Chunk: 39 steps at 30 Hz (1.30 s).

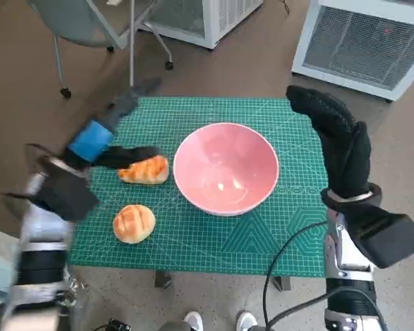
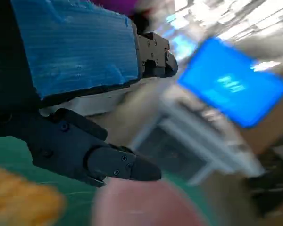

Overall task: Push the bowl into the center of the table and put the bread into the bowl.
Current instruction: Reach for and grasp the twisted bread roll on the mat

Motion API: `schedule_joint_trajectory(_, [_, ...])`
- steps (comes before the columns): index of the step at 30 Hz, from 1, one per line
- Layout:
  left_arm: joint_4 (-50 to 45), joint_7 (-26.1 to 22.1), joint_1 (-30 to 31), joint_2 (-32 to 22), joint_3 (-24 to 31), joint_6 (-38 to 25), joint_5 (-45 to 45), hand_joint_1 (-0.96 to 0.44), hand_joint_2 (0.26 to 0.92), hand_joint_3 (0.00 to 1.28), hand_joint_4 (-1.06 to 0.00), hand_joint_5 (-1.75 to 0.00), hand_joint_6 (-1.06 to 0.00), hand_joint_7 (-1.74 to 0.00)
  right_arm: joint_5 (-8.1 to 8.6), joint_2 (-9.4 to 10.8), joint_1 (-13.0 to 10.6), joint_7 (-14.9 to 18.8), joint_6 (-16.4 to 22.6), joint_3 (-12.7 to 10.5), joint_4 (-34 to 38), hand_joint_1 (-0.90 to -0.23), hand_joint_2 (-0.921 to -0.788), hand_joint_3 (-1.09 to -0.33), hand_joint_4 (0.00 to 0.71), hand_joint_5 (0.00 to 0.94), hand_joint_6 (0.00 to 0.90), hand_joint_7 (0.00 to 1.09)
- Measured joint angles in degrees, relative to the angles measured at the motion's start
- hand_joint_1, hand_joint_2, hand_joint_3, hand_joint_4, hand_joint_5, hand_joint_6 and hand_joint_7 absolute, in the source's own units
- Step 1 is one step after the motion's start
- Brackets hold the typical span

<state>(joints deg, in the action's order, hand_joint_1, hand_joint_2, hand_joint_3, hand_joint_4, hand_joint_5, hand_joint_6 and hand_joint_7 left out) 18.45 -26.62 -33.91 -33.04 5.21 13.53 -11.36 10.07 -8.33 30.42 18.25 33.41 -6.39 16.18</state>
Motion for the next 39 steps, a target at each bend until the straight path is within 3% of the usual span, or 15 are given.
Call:
schedule_joint_trajectory(6, [-1.7, -4.9, -1.6, -5.7, -4.7, -14.7, -7.2, -0.12, 0.717, 0.0, 0.0, 0.0, -0.18, -0.05, 0.73, 0.1, 0.0, 0.1, -0.7, 0.2, 0.0, -0.738, -0.921, -0.763, 0.199, 0.0, 0.0, 0.63])
schedule_joint_trajectory(11, [-1.1, -6.5, -2.8, -6.6, -8.3, -19.0, -9.7, -0.04, 0.72, 0.0, -0.01, 0.0, -0.19, -0.03, 1.1, 0.2, 0.0, 0.3, -1.1, 0.4, 0.0, -0.739, -0.921, -0.759, 0.198, 0.0, -0.001, 0.63])
schedule_joint_trajectory(19, [3.7, -7.0, -5.2, -5.3, -13.4, -20.6, -11.5, 0.04, 0.727, 0.01, -0.02, 0.0, -0.22, -0.02, 1.18, 0.6, 0.0, 0.4, -1.6, 0.6, 0.0, -0.735, -0.921, -0.759, 0.198, 0.001, -0.001, 0.63])
schedule_joint_trajectory(25, [9.2, -6.6, -7.6, -3.8, -17.6, -20.8, -14.1, 0.02, 0.729, 0.01, -0.04, 0.0, -0.22, -0.01, 1.55, 0.7, 0.0, 0.5, -1.7, 0.7, 0.1, -0.735, -0.921, -0.759, 0.197, 0.0, -0.001, 0.63])
schedule_joint_trajectory(39, [28.8, 0.6, -14.4, 2.6, -26.0, -17.8, -20.6, -0.03, 0.73, 0.0, -0.07, -0.01, -0.24, -0.01, 1.64, 0.7, -0.2, 0.7, -1.9, 0.7, 0.1, -0.731, -0.921, -0.759, 0.198, 0.001, -0.001, 0.63])
